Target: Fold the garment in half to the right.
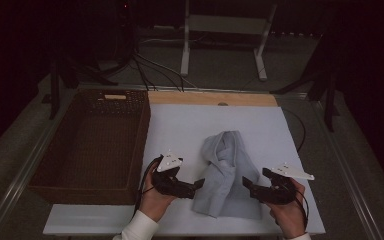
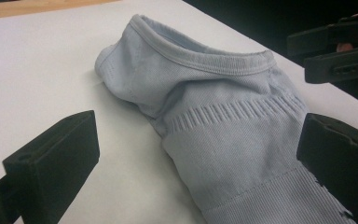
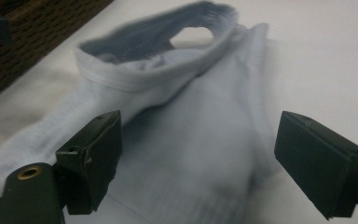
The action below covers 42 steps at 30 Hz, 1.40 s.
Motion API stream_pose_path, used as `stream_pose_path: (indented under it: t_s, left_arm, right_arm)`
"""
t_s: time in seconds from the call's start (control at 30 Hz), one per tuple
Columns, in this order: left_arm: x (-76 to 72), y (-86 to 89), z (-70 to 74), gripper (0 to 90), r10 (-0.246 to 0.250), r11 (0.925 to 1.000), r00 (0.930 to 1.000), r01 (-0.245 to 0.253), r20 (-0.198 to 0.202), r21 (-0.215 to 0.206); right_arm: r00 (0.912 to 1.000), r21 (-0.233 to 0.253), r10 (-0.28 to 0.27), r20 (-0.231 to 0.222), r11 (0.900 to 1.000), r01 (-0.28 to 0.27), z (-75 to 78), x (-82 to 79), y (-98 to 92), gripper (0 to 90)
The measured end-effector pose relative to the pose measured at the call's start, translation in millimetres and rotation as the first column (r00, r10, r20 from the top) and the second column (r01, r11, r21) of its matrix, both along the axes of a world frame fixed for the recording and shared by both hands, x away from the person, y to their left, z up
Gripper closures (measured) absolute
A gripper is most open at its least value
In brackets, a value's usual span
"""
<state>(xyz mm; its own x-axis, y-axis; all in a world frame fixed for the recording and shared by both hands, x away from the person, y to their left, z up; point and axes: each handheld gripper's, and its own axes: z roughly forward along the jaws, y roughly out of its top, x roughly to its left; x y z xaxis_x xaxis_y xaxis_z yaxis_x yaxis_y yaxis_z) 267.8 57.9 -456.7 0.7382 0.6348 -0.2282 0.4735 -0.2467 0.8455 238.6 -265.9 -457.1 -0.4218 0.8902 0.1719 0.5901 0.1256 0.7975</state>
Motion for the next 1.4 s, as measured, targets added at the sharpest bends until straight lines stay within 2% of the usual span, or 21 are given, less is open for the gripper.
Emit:
stream_pose_path:
  t_s: [0.33, 0.6, 0.77, 0.97, 1.07, 1.17, 1.4]
  left_arm:
    - [-1.2, 1.1, 1.2, 0.3, 0.0, 1.0, 0.9999, 0.0, 0.011, -0.002]
    - [-1.9, 0.4, 0.6, 0.3, -0.004, 1.0, 0.9999, 0.004, 0.016, -0.004]
    - [-1.9, 0.8, 0.2, 0.3, -0.006, 1.0, 0.9998, 0.006, 0.018, -0.003]
    - [-2.0, -0.1, -0.4, 0.3, -0.017, 0.9998, 0.9996, 0.017, 0.021, -0.006]
    - [-2.2, -1.0, -1.1, 0.4, -0.02, 0.9998, 0.9995, 0.02, 0.024, -0.009]
    - [-2.6, -2.0, -1.5, 0.4, -0.022, 0.9997, 0.9994, 0.022, 0.026, -0.009]
    - [-3.2, -1.3, 0.0, 0.4, -0.014, 0.9997, 0.9997, 0.015, 0.022, -0.019]
  right_arm:
    - [0.9984, 0.015, 0.055, -0.009, 0.998, -0.055, 7.2, 11.6, 25.4, 16.2]
    - [0.9964, 0.015, 0.077, -0.035, 0.997, -0.076, 6.7, 22.2, 38.1, 24.4]
    - [0.9932, 0.016, 0.091, -0.072, 0.996, -0.091, 3.7, 27.5, 43.7, 34.9]
    - [0.987, 0.046, 0.122, -0.105, 0.992, -0.118, 2.0, 30.3, 43.6, 62.7]
    - [0.9873, 0.034, 0.118, -0.106, 0.993, -0.115, 2.5, 30.8, 42.6, 76.9]
    - [0.9891, 0.015, 0.112, -0.096, 0.994, -0.111, 5.2, 31.7, 40.7, 81.3]
    - [0.9925, -0.009, 0.103, -0.067, 0.995, -0.104, 14.0, 36.7, 36.8, 81.9]
